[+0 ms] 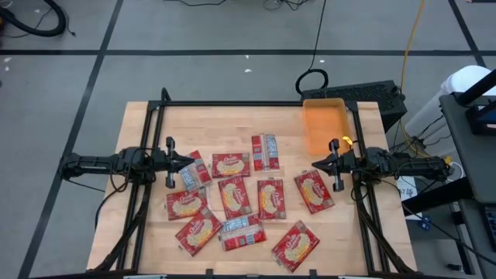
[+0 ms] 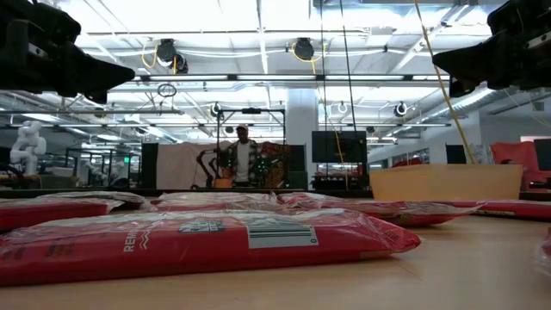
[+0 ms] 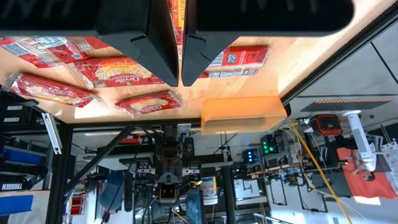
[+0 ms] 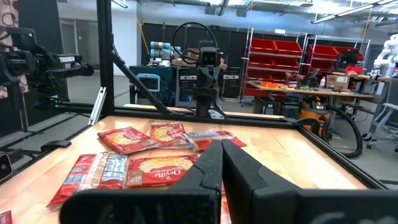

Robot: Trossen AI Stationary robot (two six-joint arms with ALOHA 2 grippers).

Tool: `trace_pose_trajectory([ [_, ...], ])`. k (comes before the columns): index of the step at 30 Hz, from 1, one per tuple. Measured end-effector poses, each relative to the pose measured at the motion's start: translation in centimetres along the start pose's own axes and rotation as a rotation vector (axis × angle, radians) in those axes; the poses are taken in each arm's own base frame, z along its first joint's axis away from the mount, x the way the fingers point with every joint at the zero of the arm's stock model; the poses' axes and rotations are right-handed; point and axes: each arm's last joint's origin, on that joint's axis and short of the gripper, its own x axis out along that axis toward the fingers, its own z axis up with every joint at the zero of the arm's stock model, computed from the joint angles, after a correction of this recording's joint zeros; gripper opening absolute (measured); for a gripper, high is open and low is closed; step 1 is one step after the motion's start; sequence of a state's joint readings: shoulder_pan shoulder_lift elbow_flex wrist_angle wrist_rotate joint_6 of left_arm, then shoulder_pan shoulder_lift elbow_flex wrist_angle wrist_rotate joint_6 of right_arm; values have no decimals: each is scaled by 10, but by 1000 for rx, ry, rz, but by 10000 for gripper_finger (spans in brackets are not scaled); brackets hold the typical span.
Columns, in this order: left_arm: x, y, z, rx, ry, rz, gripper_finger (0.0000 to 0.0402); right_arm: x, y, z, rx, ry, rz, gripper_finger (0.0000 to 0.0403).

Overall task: Sort popcorn bags into baskets
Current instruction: Put the red popcorn bag into the orange bin

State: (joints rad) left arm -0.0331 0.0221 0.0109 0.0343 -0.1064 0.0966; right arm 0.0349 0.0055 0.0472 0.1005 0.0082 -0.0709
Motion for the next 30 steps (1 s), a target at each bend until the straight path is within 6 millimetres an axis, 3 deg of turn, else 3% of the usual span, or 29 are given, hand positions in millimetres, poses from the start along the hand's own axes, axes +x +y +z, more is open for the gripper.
trace_pose_trajectory([
  [30, 0, 0, 0, 0, 0, 0, 26, -3, -3, 26, 59, -266, -67, 0],
])
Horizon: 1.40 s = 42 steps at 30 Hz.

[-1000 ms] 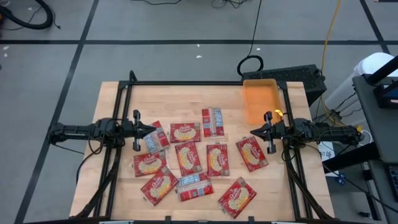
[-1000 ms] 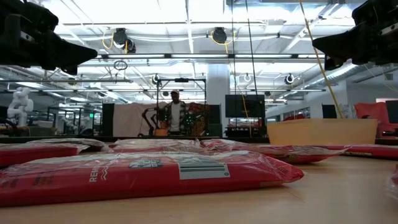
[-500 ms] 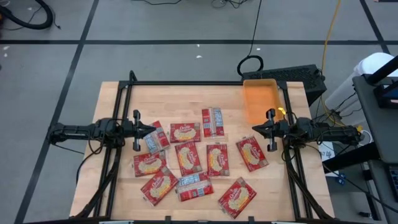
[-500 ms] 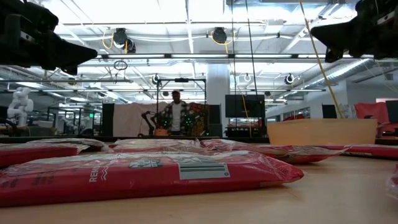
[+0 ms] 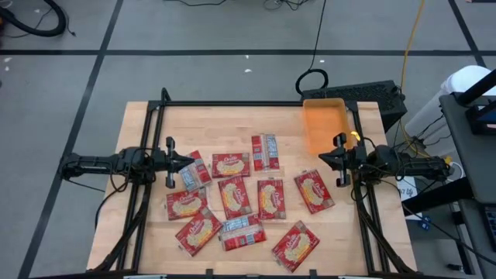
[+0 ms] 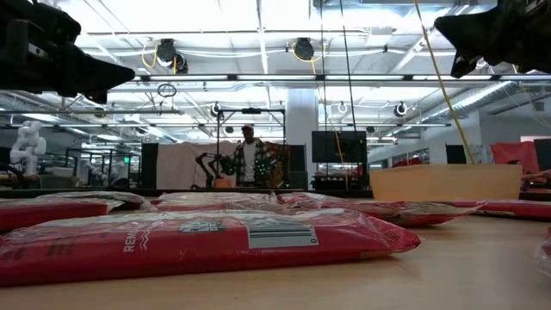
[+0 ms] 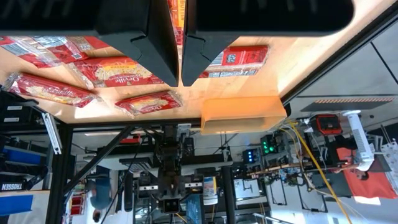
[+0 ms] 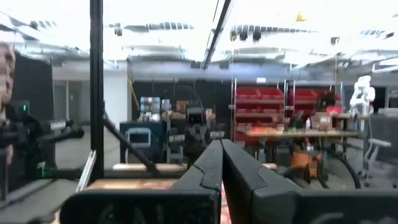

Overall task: Sort popcorn bags into baskets
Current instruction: Put the red popcorn bag into the orange bin

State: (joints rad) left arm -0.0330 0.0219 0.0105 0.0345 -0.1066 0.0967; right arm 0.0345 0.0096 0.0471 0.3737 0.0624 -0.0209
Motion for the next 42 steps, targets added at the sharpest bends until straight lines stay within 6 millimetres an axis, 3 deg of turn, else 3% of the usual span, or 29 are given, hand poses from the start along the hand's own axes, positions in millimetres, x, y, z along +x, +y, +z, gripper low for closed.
trace_pose_trajectory([
  [5, 0, 0, 0, 0, 0, 0, 26, -1, -2, 13, 74, -136, -46, 0],
  [8, 0, 0, 0, 0, 0, -1, 26, 1, -2, 11, 97, -100, -64, 0],
  [15, 0, 0, 0, 0, 0, 0, 26, 18, -2, 67, 37, -69, -69, 0],
  [22, 0, 0, 0, 57, 0, 0, 26, 48, -5, 137, -88, 2, -187, 0],
  [31, 0, 0, 0, 66, -5, 1, 26, 94, -5, 214, -5, 83, -224, 0],
  [37, 1, 1, -1, 53, 14, 27, 26, 127, -3, 239, 78, 338, -239, 0],
  [42, 2, 1, -2, -7, 27, 33, 26, 154, 0, 242, 221, 490, -216, 0],
])
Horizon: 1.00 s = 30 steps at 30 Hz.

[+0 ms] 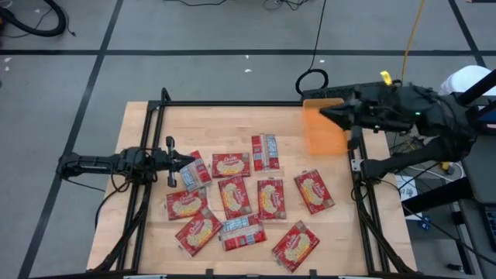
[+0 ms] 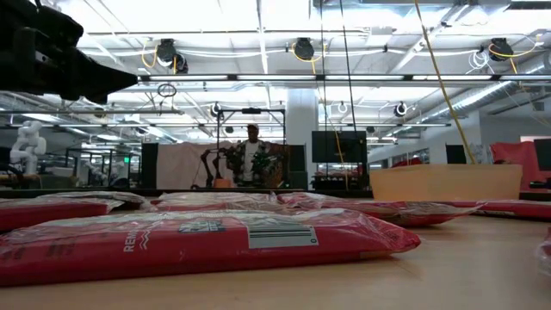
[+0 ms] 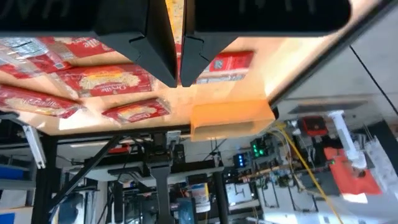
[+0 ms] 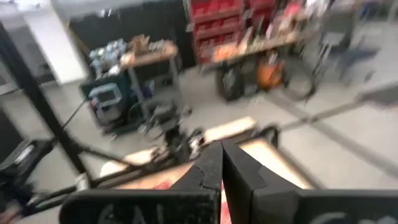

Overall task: Sort popcorn bags into baskets
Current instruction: Put the red popcorn bag into the orange bin

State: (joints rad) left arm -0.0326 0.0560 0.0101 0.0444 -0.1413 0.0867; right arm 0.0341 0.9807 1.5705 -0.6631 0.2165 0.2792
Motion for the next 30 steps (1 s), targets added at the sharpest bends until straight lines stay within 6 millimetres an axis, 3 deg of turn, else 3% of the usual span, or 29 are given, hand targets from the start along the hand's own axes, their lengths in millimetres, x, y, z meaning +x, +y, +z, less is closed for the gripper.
trace_pose_trajectory([
  [5, 3, 2, -4, -299, 44, 101, 26, 31, 6, -7, 182, 154, -10, 0],
  [8, 6, 1, -4, -366, 41, 77, 26, 49, 6, -14, 316, 217, -50, 0],
  [11, 8, 1, 10, -387, -19, 58, 26, 65, 5, -27, 401, 321, -117, 0],
  [20, 13, 4, 91, -326, -7, 30, 26, 102, 5, -72, 573, 651, -346, 0],
  [30, 11, 6, 194, -502, 135, -56, 26, 126, 14, -104, 617, 879, -444, 4],
])
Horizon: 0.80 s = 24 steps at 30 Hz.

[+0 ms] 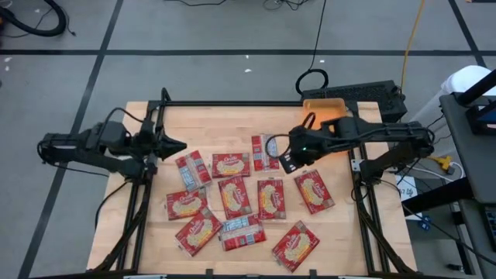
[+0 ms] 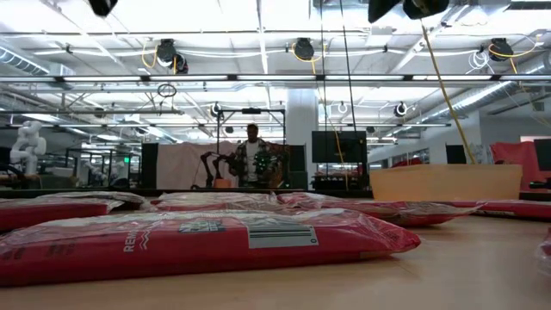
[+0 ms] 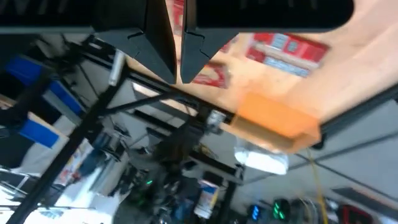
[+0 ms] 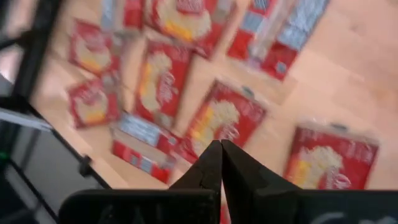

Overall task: Sort popcorn bags into baskets
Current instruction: Put the red popcorn bag into the orange bin

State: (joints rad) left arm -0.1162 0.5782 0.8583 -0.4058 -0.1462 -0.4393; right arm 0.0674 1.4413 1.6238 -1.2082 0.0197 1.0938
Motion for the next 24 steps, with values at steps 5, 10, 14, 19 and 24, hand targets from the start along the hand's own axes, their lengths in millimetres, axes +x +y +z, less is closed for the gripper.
trace_pose_trajectory([
  [5, 5, -20, 24, 14, 50, -75, 26, 12, 1, -4, -94, 64, -65, 38],
  [10, 25, -33, 23, 37, 146, -94, 26, 20, -3, -8, -136, 135, -165, 89],
  [14, 48, -41, 15, 56, 207, -94, 26, 28, -10, -13, -144, 161, -205, 130],
  [19, 77, -50, 9, -42, 187, -75, 26, 58, -29, -23, -97, 279, -275, 177],
  [24, 103, -51, 5, 2, 150, -40, 26, 103, -46, -29, -95, 283, -228, 225],
])
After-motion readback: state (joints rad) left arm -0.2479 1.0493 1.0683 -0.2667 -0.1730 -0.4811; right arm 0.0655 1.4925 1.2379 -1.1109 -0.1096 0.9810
